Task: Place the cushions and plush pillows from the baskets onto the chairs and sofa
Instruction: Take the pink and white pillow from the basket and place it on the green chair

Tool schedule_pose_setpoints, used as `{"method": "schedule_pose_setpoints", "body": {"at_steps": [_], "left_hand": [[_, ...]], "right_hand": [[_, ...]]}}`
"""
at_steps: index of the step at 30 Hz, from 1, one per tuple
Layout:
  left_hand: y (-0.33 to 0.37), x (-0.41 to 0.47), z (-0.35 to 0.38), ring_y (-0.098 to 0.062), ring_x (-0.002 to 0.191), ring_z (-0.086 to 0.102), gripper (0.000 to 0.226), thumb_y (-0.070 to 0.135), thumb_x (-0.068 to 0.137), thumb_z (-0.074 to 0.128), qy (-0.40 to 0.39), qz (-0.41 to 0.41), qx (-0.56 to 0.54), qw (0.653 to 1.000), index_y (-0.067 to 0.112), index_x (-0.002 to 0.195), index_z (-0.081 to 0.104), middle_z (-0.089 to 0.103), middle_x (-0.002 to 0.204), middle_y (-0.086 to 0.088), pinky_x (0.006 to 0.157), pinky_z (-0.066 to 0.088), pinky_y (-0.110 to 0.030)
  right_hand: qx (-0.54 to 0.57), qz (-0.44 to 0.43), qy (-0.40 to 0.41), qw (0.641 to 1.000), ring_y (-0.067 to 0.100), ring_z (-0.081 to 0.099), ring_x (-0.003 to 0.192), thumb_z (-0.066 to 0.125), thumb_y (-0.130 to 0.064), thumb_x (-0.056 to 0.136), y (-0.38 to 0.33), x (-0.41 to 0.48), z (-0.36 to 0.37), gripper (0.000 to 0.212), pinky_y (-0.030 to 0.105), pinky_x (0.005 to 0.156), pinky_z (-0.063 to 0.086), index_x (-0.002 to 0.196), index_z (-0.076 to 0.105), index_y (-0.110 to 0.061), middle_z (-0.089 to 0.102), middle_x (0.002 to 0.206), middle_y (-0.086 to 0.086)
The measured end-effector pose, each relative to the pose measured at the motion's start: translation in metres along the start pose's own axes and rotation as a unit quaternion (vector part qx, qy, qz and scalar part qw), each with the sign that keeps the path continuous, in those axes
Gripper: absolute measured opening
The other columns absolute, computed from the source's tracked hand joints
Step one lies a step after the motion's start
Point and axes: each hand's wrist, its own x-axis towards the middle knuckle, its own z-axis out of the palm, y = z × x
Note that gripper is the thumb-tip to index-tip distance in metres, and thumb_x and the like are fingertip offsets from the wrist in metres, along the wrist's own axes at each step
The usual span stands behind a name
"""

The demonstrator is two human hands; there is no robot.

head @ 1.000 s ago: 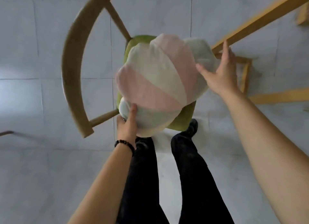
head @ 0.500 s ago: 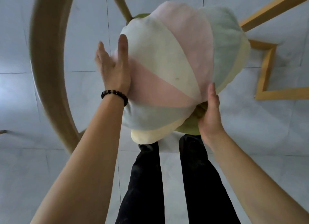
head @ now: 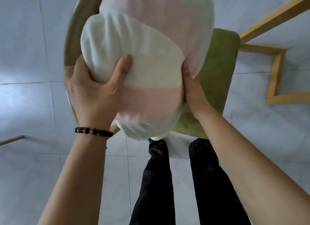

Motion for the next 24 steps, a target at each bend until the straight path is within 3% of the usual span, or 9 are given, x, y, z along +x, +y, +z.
{"method": "schedule_pose_setpoints", "body": {"at_steps": [2, 4, 7, 10, 14, 16, 19, 22, 24], "left_hand": [[-0.008, 0.005, -0.002, -0.028, 0.113, 0.055, 0.085, 0.085, 0.069, 0.066, 0.017, 0.003, 0.033, 0.999, 0.014, 0.116, 0.067, 0.044, 0.101, 0.007, 0.099, 0.050, -0.040], [-0.009, 0.008, 0.000, -0.024, 0.123, 0.052, 0.091, 0.082, 0.073, 0.065, 0.024, 0.011, 0.031, 0.999, 0.018, 0.137, 0.059, 0.039, 0.115, 0.006, 0.107, 0.046, -0.035], [-0.011, 0.013, 0.012, -0.024, 0.136, 0.046, 0.096, 0.075, 0.082, 0.061, -0.002, 0.064, 0.033, 0.997, 0.019, 0.157, 0.035, 0.043, 0.140, 0.003, 0.116, 0.039, -0.037], [-0.010, 0.017, 0.030, -0.025, 0.142, 0.037, 0.092, 0.068, 0.091, 0.056, -0.033, 0.094, 0.082, 0.992, 0.021, 0.162, 0.021, 0.042, 0.153, -0.007, 0.108, 0.021, -0.019], [-0.014, 0.024, 0.042, -0.033, 0.122, 0.047, 0.066, 0.055, 0.096, 0.056, 0.021, 0.132, 0.117, 0.984, 0.023, 0.153, 0.045, 0.053, 0.130, -0.016, 0.092, 0.023, -0.015], [-0.018, 0.024, 0.044, -0.034, 0.114, 0.052, 0.051, 0.047, 0.097, 0.058, 0.044, 0.160, 0.112, 0.980, 0.020, 0.141, 0.060, 0.056, 0.120, -0.019, 0.088, 0.026, -0.015], [-0.026, 0.024, 0.046, -0.037, 0.109, 0.053, 0.048, 0.045, 0.097, 0.058, 0.049, 0.188, 0.136, 0.972, 0.017, 0.136, 0.063, 0.056, 0.118, -0.021, 0.088, 0.031, -0.020], [-0.028, 0.024, 0.042, -0.042, 0.122, 0.049, 0.051, 0.039, 0.100, 0.055, 0.054, 0.205, 0.189, 0.959, 0.011, 0.143, 0.057, 0.052, 0.132, -0.025, 0.101, 0.040, -0.037], [-0.023, 0.013, 0.041, -0.052, 0.136, 0.043, 0.051, 0.031, 0.102, 0.056, 0.095, 0.284, 0.217, 0.929, 0.002, 0.144, 0.054, 0.046, 0.143, -0.035, 0.115, 0.036, -0.052]], "right_hand": [[-0.005, 0.014, 0.012, 1.000, 0.018, 0.026, 0.154, 0.039, -0.081, 0.089, 0.001, 0.014, 0.012, 0.100, 0.041, 0.125, 0.022, 0.164, 0.004, -0.026, 0.024, 0.169, -0.003], [0.005, 0.020, 0.026, 0.999, 0.019, 0.017, 0.156, 0.034, -0.071, 0.098, 0.006, 0.019, 0.018, 0.090, 0.042, 0.126, 0.017, 0.164, -0.006, -0.024, 0.014, 0.171, -0.003], [-0.014, 0.008, 0.027, 1.000, 0.018, 0.017, 0.156, 0.033, -0.072, 0.098, 0.016, 0.014, 0.022, 0.087, 0.045, 0.127, 0.018, 0.164, -0.002, -0.027, 0.014, 0.171, -0.004], [-0.011, -0.001, 0.010, 1.000, 0.012, 0.020, 0.155, 0.034, -0.066, 0.101, 0.027, 0.007, 0.021, 0.082, 0.035, 0.126, 0.018, 0.164, -0.002, -0.028, 0.016, 0.170, -0.009], [-0.050, -0.074, -0.009, 0.996, -0.026, 0.042, 0.124, 0.037, -0.045, 0.109, 0.034, 0.003, 0.027, 0.057, 0.002, 0.103, 0.032, 0.160, 0.021, -0.027, 0.045, 0.138, -0.034], [-0.073, -0.097, 0.024, 0.992, -0.012, 0.047, 0.130, 0.039, -0.053, 0.105, 0.039, 0.003, 0.035, 0.054, 0.017, 0.109, 0.038, 0.155, 0.035, -0.032, 0.054, 0.136, -0.028], [-0.126, -0.098, 0.025, 0.987, 0.008, 0.048, 0.137, 0.034, -0.077, 0.094, 0.046, 0.010, 0.037, 0.070, 0.043, 0.115, 0.041, 0.155, 0.031, -0.043, 0.055, 0.144, -0.011], [-0.181, -0.087, -0.009, 0.980, 0.013, 0.041, 0.145, 0.028, -0.085, 0.090, 0.043, 0.018, 0.025, 0.081, 0.048, 0.119, 0.035, 0.159, 0.019, -0.044, 0.045, 0.156, -0.005], [-0.213, -0.109, 0.031, 0.970, 0.016, 0.022, 0.154, 0.023, -0.075, 0.097, 0.032, 0.016, 0.018, 0.077, 0.042, 0.126, 0.020, 0.162, 0.014, -0.035, 0.027, 0.167, -0.002]]}}
